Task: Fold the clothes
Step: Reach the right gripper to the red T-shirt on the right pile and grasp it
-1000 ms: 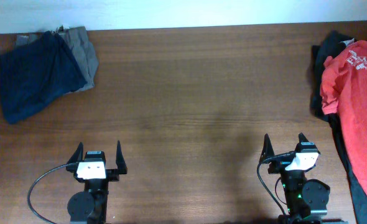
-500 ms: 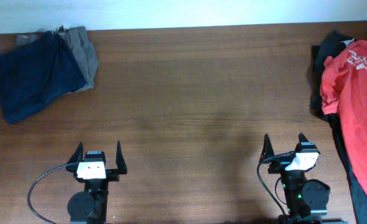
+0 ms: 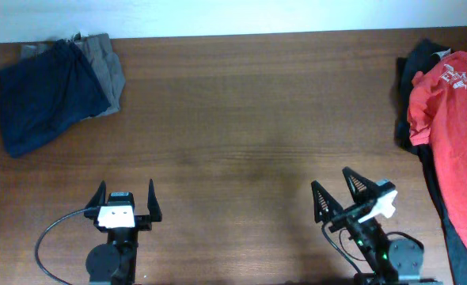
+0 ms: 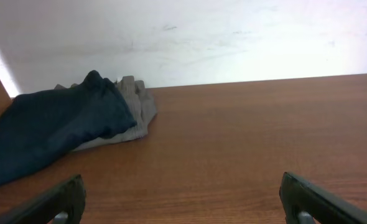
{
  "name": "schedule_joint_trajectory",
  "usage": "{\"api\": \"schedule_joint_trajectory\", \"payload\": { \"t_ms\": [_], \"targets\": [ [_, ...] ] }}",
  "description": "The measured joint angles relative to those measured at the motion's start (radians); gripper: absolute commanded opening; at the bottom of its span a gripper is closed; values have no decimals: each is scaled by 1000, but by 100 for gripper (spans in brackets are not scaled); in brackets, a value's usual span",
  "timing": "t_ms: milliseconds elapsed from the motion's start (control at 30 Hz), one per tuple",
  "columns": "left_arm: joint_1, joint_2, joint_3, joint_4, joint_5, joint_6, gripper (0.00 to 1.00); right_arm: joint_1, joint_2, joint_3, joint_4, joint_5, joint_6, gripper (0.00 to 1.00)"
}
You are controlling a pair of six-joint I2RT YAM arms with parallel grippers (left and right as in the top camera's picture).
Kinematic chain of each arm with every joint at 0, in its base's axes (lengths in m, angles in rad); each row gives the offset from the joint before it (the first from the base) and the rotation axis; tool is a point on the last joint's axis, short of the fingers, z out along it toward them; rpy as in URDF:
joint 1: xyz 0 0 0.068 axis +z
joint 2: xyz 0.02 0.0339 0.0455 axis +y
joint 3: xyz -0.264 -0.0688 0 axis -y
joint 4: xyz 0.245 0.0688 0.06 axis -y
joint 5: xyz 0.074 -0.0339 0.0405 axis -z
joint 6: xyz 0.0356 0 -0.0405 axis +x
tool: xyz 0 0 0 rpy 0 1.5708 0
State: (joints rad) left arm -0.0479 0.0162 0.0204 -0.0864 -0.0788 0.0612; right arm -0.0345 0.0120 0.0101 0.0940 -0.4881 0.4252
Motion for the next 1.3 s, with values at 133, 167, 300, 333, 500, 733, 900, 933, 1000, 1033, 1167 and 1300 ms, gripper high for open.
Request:
{"api": "schedule_joint_trajectory", "payload": {
  "t_ms": [133,167,300,333,500,733,900,933,1000,1033,1167,1300],
  "targets": [
    [0,-2,0,0,0,0,99,1,-1,22,194,-27,19,99],
    [0,-2,0,0,0,0,99,1,1,41,183,-19,22,99],
    [0,-2,0,0,0,0,99,2,82,166,93,30,-19,99],
    [0,-2,0,0,0,0,99,2,108,196,74,40,-39,99],
    [0,-3,-1,1,0,0,99,2,423,483,-67,138,-141,99],
    [0,-5,-3,2,0,1,99,-106,1013,1049,-514,371,-288,99],
    [0,-5,-3,3,0,3,99,-304,1471,1507,-797,407,-348,99],
    [0,-5,-3,3,0,3,99,-321,1508,1544,-826,407,-350,99],
    [0,-6,-3,3,0,3,99,-364,1617,1607,-829,421,-354,99],
    [0,-6,-3,3,0,3,99,-383,1661,1616,-819,433,-355,99],
    [0,-6,-3,3,0,3,99,-451,1796,1621,-801,469,-359,99],
    [0,-6,-3,3,0,3,99,-510,1908,1621,-793,486,-362,92]
  ]
}}
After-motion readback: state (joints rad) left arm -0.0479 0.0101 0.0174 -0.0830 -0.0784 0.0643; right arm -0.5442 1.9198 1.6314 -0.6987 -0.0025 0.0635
